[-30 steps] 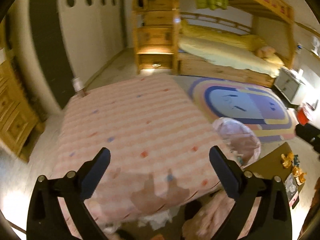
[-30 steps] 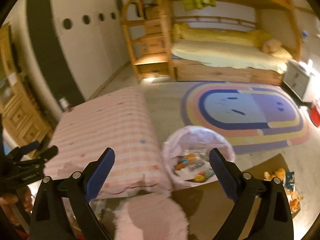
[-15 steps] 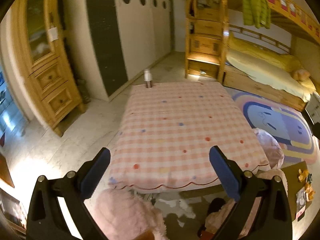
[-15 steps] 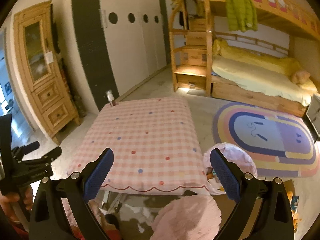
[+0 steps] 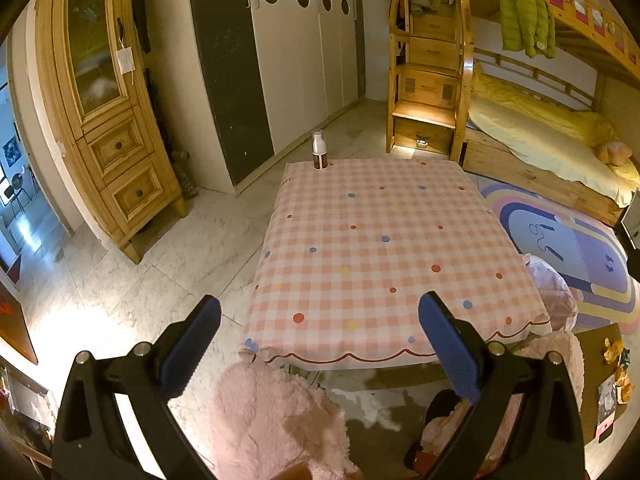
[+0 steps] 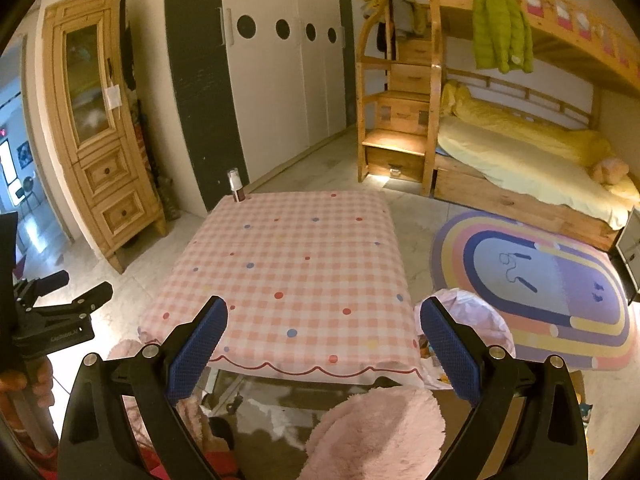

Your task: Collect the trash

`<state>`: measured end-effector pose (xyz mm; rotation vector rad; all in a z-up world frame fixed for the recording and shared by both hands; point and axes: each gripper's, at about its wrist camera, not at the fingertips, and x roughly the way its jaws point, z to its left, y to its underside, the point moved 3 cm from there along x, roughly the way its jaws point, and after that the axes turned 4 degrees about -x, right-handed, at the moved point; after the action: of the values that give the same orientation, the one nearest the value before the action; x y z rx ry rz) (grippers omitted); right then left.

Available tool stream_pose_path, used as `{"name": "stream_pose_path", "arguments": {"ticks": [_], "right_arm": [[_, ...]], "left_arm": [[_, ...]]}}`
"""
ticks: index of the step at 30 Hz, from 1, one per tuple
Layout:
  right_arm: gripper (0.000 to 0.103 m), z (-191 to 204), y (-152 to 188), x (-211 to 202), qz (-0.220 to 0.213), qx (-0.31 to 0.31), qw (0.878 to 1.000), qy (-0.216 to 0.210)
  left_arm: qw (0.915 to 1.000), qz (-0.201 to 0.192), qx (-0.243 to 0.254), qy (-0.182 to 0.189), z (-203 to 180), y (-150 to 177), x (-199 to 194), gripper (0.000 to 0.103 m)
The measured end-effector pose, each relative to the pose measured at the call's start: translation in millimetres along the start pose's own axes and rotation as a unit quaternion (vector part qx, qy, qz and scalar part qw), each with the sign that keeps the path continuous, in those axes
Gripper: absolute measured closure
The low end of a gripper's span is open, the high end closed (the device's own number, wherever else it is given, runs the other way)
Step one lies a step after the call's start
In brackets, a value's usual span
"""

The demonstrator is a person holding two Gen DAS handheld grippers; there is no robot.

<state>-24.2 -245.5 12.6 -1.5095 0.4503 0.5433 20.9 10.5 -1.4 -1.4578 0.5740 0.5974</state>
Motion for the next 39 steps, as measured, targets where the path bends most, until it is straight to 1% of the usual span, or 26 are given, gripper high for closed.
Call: {"name": "stream_pose_path", "arguments": {"ticks": [39], "right_arm": [[0.007, 1.3, 2.8, 2.3, 0.007, -0.001, 1.0, 0.007]], "left_arm": [[1.0, 0.002, 0.005, 0.003, -3.8, 0.6, -0.3, 0.007]]}}
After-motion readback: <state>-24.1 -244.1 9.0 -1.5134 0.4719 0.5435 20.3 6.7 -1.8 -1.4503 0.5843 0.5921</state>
